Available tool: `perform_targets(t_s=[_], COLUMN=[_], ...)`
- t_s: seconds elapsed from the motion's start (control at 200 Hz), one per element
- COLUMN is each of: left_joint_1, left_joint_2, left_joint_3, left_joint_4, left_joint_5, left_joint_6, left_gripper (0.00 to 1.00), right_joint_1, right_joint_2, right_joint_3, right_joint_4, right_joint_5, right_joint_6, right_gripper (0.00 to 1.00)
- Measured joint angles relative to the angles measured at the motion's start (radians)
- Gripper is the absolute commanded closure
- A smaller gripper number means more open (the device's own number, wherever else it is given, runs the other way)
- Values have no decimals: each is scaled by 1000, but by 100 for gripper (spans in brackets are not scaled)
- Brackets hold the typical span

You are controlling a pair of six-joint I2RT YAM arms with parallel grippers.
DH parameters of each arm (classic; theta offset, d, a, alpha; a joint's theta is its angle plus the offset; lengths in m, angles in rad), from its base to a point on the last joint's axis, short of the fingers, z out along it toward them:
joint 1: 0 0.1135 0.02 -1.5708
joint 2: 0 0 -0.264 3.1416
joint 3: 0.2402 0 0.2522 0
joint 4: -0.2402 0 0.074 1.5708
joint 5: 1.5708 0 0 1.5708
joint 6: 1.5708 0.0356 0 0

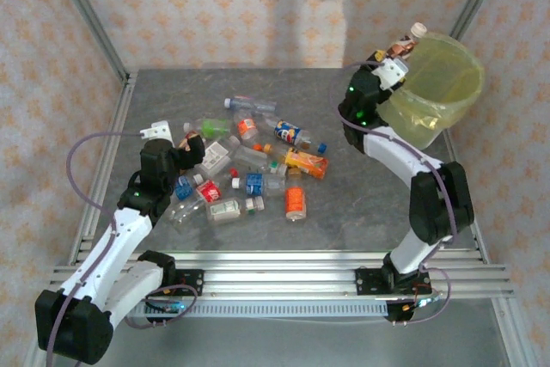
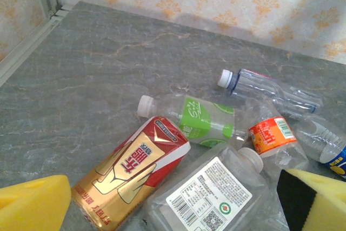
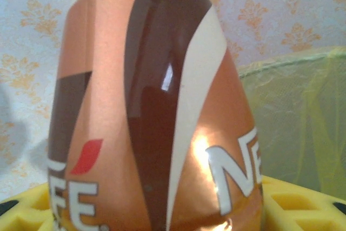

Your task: Put the plastic bottles in the bin

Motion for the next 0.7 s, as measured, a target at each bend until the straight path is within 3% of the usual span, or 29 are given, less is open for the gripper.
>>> perform_targets(t_s=[0.16, 0.36, 0.555, 0.701], left_joint_1=[0, 0, 0, 0], left_joint_2=[-20, -28, -46, -52], left_joint_3=[-19, -39, -39, -39], left_joint_4=[0, -1, -1, -1], left_joint_5=[0, 0, 2, 4], left_joint_6=[-1, -1, -2, -5], left_gripper=[0, 0, 0, 0], right_joint_1=[8, -8, -85, -151], right_joint_2=[89, 248, 340, 352], right_joint_3=[212, 609, 883, 916], right_joint_4=[-148, -402, -817, -987], right_joint_5=[67, 167, 232, 284], right_joint_6=[18, 29, 260, 360], right_gripper=[74, 74, 74, 71])
